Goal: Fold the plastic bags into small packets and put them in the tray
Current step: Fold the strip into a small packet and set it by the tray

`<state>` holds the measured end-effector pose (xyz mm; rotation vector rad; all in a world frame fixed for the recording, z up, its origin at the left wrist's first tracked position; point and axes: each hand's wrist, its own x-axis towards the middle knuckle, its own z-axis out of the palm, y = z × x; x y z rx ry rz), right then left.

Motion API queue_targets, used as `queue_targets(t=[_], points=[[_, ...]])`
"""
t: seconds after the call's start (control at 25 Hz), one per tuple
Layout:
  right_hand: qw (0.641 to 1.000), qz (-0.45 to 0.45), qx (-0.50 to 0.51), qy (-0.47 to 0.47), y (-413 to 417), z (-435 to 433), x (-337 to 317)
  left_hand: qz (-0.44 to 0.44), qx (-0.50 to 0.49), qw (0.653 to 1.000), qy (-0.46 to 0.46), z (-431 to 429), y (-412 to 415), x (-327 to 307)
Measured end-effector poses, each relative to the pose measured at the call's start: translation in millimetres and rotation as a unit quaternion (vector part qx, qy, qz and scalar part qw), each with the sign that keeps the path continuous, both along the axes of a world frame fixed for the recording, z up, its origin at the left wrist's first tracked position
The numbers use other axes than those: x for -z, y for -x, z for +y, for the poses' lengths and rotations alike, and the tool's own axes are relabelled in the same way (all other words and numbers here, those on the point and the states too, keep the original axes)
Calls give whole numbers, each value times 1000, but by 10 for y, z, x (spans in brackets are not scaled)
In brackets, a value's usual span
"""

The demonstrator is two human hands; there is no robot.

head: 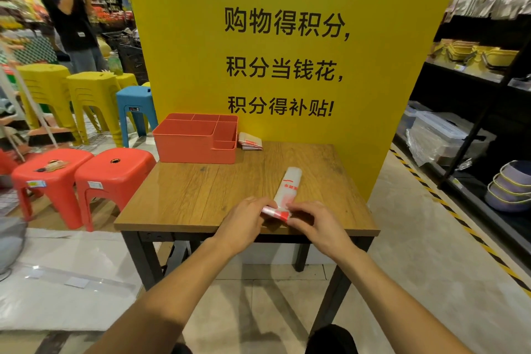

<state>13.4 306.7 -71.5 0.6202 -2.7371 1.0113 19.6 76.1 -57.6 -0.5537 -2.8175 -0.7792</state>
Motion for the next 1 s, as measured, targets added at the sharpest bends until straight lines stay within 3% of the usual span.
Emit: queue_targets(t=[0.32, 0.64, 0.8, 1.0], points=[[997, 56, 54, 18, 45, -85, 126, -11, -12, 1000, -8, 193, 160, -61], [986, -68, 108, 104, 146, -214, -67, -80, -53, 990, -102, 190, 284, -172], [985, -87, 129, 77, 201, -249, -128, -118, -58, 985, -116, 161, 318, -163], [983, -102, 147, 29, 224, -359, -220, -135, -137, 973, -130, 190, 370, -137]])
